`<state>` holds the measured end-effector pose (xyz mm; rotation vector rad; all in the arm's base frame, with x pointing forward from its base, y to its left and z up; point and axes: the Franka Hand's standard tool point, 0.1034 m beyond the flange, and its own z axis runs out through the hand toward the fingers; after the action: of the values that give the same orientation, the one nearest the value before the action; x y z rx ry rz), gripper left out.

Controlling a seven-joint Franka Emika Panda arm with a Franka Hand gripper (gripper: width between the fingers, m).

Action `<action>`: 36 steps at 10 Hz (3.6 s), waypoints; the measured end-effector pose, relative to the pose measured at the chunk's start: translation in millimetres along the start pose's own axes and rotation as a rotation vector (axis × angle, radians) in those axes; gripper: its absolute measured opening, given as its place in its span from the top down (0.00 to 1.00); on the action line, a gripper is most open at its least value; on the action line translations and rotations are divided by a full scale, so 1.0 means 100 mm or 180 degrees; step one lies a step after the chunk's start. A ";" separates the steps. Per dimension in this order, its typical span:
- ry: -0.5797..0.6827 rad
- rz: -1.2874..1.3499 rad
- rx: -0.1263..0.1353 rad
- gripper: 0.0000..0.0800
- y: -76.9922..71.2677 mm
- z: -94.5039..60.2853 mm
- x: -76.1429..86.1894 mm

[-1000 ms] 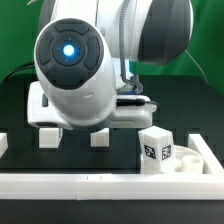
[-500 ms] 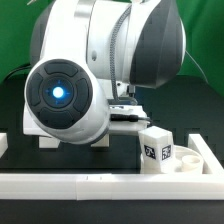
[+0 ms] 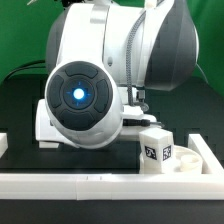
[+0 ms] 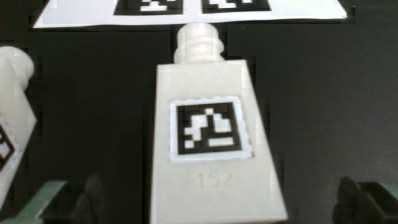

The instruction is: Assemble stool

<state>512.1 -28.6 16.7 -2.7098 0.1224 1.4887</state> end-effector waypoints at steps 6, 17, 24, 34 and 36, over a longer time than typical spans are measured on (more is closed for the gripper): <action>-0.0010 0.0010 0.0008 0.59 0.02 0.01 0.01; 0.0397 -0.0127 0.0010 0.58 -0.15 -0.75 -0.57; 0.2150 -0.0177 -0.0019 0.58 -0.85 -1.67 -0.63; 0.4312 -0.0075 0.0285 0.58 -1.42 -1.87 -0.63; 0.4761 -0.0129 0.0316 0.58 -1.46 -1.87 -0.62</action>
Offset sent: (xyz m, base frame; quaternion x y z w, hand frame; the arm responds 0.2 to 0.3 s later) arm 0.0000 0.0000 0.0000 0.0000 0.0000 0.0000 1.0000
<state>649.1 105.3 170.0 -2.9660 0.1554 -0.7524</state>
